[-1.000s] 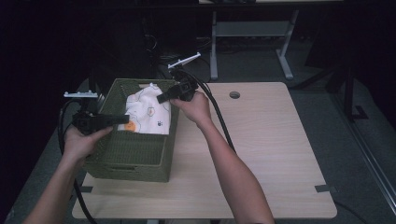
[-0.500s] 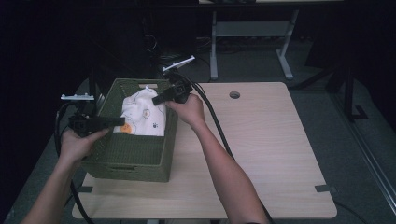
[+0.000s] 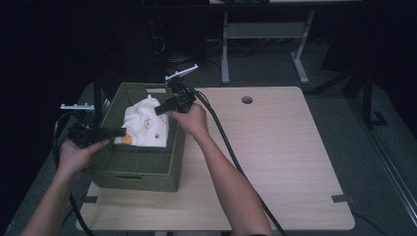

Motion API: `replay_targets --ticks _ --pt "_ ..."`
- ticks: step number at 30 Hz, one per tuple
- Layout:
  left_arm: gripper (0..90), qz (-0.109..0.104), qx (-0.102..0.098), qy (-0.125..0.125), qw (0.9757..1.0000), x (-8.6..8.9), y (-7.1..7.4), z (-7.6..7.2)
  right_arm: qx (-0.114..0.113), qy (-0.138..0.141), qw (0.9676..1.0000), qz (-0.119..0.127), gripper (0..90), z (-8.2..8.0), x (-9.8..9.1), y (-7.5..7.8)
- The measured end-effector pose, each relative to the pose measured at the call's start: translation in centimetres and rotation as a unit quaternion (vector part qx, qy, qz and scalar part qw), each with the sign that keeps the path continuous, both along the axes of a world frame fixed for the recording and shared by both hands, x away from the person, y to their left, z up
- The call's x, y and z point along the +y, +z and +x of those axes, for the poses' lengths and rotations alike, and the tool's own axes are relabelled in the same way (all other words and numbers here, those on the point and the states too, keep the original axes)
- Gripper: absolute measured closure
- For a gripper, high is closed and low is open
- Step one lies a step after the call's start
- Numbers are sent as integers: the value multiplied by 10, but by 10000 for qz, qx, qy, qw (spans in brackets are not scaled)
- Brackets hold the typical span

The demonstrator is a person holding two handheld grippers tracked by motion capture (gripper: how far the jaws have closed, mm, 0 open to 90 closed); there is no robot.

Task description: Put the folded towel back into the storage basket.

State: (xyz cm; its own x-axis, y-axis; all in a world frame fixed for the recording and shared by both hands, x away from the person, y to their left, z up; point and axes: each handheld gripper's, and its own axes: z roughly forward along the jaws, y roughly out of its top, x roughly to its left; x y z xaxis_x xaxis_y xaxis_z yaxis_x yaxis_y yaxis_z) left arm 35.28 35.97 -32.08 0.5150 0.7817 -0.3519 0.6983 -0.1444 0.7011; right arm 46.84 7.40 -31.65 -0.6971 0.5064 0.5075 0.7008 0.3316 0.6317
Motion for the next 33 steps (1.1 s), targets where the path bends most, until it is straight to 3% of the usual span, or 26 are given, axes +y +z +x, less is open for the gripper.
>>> replay_targets --ticks 7,22,33 --pt "824 13 94 44 9999 2 -10 1 53 -3 10000 2 772 -1 3 -9" --pt "824 254 184 51 9995 1 -15 3 144 -33 9999 33 771 -1 5 -22" --pt "823 305 239 102 9992 5 -18 6 184 -95 9998 61 767 -1 8 -26"
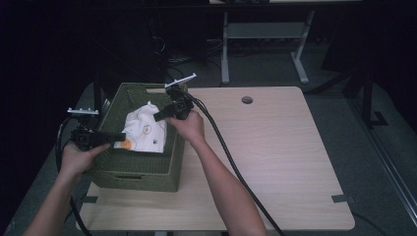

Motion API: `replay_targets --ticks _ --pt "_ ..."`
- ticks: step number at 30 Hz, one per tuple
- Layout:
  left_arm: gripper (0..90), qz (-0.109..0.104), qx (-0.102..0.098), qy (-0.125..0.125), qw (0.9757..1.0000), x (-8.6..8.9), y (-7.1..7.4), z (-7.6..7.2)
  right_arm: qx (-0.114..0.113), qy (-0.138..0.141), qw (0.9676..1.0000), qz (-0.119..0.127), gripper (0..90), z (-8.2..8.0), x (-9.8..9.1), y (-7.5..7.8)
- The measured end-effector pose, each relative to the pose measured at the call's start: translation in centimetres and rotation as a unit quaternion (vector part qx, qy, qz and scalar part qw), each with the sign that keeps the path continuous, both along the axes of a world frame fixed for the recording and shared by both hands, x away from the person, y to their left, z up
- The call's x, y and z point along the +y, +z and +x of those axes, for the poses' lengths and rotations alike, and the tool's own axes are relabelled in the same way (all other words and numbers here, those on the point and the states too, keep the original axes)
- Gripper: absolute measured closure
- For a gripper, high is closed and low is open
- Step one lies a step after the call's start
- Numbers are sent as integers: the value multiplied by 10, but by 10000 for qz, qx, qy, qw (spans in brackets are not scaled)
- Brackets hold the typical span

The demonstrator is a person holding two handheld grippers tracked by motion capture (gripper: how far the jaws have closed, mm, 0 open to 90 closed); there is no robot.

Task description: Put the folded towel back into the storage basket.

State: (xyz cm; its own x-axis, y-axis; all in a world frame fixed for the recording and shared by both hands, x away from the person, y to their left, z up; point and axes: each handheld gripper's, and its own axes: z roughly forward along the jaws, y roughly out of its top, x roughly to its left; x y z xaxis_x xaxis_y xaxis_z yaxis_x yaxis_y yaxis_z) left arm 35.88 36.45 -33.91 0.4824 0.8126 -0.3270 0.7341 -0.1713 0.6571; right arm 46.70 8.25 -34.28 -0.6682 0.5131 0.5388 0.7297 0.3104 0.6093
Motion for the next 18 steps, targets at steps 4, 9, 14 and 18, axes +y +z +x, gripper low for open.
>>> replay_targets --ticks 4,9,14,18 --pt "823 74 15 -4 10000 0 -1 1 1 -2 10000 2 767 0 1 -2" --pt "823 89 29 -9 10000 0 -2 3 38 -29 10000 23 767 0 1 -3" --pt "814 216 8 22 9998 -3 -3 4 20 -30 10000 40 746 0 1 -3" --pt "712 402 -20 158 9991 -1 -4 5 67 -218 9997 -75 581 3 -2 -5"
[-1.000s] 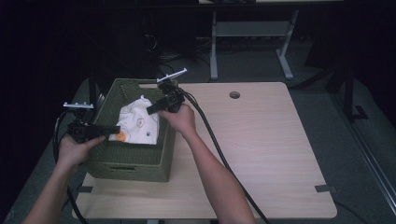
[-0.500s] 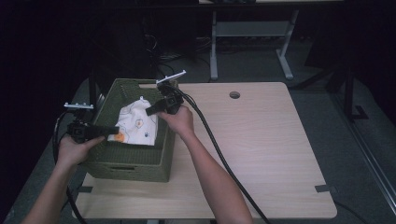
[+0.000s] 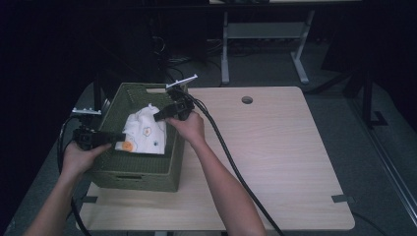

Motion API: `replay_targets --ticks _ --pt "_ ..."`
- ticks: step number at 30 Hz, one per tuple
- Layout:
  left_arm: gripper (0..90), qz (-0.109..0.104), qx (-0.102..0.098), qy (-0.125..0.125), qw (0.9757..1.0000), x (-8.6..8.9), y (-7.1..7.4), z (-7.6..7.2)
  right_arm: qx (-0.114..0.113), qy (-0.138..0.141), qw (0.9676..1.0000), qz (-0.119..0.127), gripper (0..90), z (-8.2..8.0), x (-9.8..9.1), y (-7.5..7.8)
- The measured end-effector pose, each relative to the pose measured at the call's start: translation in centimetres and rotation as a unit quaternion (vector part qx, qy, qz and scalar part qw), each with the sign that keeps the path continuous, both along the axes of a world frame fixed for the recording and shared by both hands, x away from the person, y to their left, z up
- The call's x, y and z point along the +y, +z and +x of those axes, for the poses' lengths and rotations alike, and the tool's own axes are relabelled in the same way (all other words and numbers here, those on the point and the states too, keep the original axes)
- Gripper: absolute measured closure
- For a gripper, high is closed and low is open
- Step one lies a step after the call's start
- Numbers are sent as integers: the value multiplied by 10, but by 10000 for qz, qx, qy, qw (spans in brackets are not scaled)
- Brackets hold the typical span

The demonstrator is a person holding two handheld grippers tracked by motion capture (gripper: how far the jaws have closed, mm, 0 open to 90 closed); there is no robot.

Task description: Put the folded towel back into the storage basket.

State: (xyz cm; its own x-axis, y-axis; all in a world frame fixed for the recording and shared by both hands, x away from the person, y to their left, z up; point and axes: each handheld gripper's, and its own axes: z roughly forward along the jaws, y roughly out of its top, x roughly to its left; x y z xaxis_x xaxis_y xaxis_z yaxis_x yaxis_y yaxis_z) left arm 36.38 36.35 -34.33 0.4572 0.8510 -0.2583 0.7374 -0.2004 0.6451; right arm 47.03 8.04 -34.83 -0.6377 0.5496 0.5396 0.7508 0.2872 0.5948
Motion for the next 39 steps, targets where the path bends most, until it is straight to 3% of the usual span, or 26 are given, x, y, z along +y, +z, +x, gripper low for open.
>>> replay_targets --ticks 18,25,39 --pt "689 -294 -147 5 9995 -2 8 -6 -128 -9 9999 101 581 -6 -20 9" --pt "623 -480 -260 -116 9984 -5 13 -10 -158 -5 9997 194 543 -7 -36 14" --pt "590 -674 -448 -305 9963 -21 24 -19 -207 -99 9991 356 511 -10 -70 24"
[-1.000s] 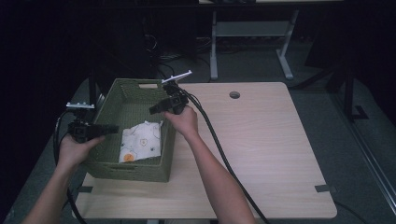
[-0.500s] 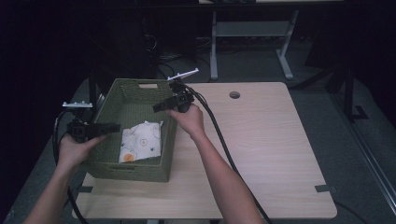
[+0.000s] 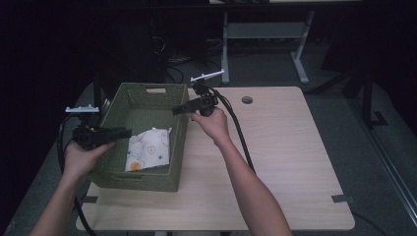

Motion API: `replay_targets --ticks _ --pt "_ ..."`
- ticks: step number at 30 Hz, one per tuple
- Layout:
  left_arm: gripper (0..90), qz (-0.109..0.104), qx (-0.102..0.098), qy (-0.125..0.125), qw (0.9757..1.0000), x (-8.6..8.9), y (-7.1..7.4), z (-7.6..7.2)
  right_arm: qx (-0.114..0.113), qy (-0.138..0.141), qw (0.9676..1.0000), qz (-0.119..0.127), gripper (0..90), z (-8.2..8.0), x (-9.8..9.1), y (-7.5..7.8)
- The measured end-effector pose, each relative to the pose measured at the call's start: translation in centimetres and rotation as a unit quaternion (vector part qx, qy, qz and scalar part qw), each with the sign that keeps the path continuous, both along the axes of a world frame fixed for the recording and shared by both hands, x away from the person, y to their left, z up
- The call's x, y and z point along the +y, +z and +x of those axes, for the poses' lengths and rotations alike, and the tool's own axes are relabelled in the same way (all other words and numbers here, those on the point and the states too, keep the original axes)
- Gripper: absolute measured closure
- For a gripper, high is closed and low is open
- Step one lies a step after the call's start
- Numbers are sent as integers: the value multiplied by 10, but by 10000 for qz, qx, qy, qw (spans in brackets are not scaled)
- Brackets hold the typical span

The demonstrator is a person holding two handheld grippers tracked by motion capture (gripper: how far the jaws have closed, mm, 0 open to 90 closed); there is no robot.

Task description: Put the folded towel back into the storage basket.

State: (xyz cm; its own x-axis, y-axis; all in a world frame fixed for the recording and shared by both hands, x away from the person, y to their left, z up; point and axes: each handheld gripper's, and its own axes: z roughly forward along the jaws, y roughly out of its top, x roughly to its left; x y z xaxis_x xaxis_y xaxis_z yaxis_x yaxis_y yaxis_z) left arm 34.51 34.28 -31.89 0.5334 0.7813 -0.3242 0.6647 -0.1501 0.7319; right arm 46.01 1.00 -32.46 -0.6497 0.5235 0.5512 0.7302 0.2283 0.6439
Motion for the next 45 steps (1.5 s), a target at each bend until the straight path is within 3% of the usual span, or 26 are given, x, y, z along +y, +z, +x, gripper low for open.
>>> replay_targets --ticks 5,18,45 --pt "577 -101 -29 -70 9999 -10 2 -1 1 -41 10000 18 501 -1 -12 2" --pt "527 -74 -13 -210 9998 -40 1 2 47 -244 9997 81 459 -5 -48 -3" --pt "477 -195 33 -463 9987 -83 -1 5 106 -486 9987 116 426 -12 -98 -11"
